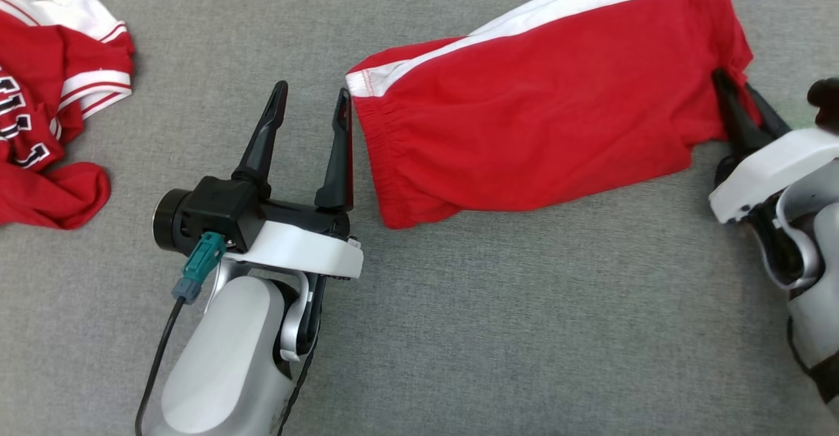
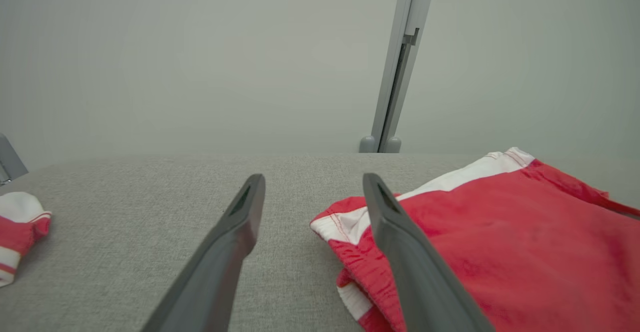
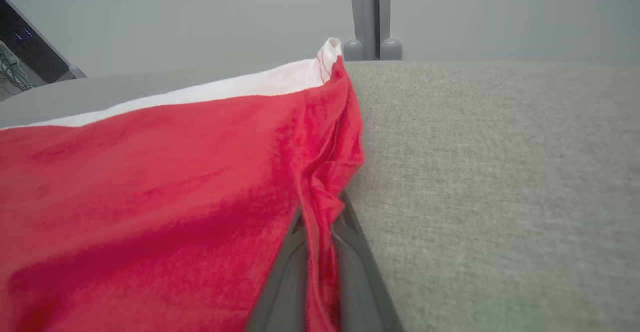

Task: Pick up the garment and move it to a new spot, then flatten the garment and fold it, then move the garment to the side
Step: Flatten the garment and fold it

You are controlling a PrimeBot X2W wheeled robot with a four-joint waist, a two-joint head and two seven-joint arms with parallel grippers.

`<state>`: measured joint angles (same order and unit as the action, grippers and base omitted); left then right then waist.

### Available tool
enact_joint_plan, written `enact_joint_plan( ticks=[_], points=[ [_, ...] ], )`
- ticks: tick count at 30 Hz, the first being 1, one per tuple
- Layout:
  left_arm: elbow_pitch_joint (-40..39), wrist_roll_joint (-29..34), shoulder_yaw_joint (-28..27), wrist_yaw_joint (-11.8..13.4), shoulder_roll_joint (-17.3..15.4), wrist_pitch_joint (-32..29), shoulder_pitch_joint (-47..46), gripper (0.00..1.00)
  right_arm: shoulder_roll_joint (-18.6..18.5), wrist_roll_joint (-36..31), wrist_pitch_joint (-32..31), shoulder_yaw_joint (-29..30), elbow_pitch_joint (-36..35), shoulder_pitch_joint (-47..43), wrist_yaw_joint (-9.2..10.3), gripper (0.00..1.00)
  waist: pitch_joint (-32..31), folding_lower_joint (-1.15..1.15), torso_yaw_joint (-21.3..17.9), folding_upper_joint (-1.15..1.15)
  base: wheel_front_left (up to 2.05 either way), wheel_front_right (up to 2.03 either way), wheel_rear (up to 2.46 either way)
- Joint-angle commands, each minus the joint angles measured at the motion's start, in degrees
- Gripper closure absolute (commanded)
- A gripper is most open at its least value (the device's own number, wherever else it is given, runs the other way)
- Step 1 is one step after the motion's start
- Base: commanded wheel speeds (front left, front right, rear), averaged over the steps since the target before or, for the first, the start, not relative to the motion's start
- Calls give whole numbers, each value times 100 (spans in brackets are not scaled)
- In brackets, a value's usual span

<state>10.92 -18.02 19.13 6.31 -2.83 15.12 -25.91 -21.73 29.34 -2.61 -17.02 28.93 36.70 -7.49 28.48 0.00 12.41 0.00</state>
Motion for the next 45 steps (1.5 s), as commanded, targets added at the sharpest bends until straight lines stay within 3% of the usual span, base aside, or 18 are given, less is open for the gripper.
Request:
enact_joint_plan(
  ticks=[1, 11, 25, 36, 45],
  points=[
    [-4, 36, -41, -4, -16, 2, 37, 0, 76, 64, 0, -80, 138, -316, -1, 100, -51, 0, -60, 0, 0, 0, 0],
    [62, 196, -333, -188, -53, 2, 435, 0, 419, 405, 714, 66, -426, -1443, -1, 100, -526, 0, -479, 0, 0, 0, 0],
    [78, 203, -495, -236, -187, 1, 1112, 0, 743, 102, 545, 1109, -1292, -3032, 0, 100, -1166, 0, -771, 0, 0, 0, 0],
    [52, 167, -437, -174, -226, -17, 1210, 0, 903, -36, 297, 1526, -1516, -3155, -1, 100, -1260, 0, -809, 0, 0, 0, 0],
    [72, 142, -360, -163, -203, -14, 1109, 0, 947, -215, 201, 1362, -1926, -2933, -1, 100, -1225, 0, -721, 0, 0, 0, 0]
  ],
)
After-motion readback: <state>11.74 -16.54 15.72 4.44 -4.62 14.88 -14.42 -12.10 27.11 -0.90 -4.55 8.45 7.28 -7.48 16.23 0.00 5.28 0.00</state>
